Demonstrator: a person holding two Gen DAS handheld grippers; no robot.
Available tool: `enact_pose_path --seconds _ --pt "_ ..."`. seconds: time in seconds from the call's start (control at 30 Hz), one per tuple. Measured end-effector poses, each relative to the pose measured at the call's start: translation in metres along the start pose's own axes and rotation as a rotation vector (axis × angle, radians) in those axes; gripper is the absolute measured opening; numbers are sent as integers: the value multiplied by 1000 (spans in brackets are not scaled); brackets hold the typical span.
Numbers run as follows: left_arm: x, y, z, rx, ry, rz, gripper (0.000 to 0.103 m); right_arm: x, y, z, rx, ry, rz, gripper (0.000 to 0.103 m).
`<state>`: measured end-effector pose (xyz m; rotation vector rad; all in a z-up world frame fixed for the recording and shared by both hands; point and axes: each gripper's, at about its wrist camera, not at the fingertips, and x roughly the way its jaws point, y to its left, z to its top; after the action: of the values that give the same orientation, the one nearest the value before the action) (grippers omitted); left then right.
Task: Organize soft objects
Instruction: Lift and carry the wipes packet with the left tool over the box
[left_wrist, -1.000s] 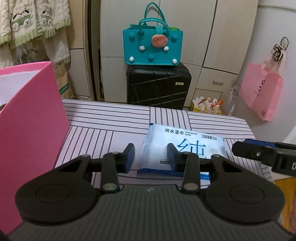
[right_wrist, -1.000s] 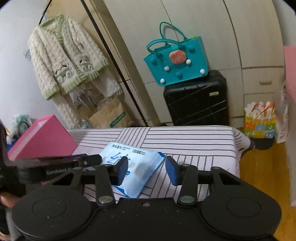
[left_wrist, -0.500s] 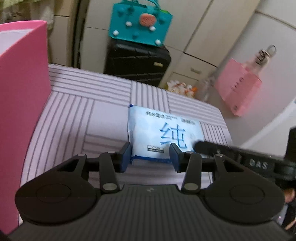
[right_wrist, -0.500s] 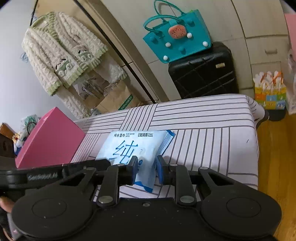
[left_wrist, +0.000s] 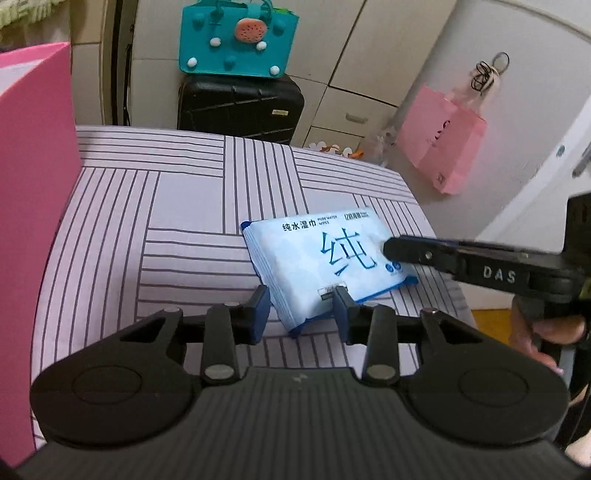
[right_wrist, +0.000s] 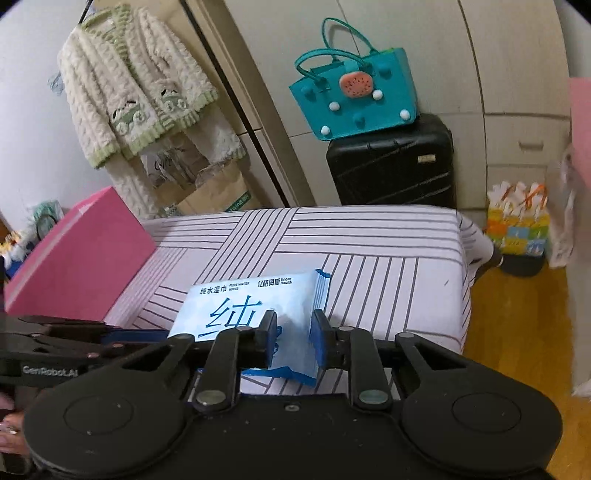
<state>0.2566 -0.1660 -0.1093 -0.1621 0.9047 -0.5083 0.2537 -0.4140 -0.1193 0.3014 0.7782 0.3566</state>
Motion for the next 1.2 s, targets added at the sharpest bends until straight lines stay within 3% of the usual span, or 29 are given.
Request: enact_pose_path --seconds 0.17,0.47,0.53,0.97,1.2 --pt "5 10 6 -50 -42 25 40 3 -3 -7 40 4 37 36" --pt "10 -8 -9 -14 -144 107 40 3 3 -22 25 -45 43 38" --pt "7 -8 -12 -25 -149 91 35 1 6 -27 22 -66 37 38" --pt "-39 -16 -44 45 -182 24 35 -27 47 -59 12 -87 13 38" --pt "-71 -12 -59 72 -147 12 35 -51 76 -88 49 -100 20 38"
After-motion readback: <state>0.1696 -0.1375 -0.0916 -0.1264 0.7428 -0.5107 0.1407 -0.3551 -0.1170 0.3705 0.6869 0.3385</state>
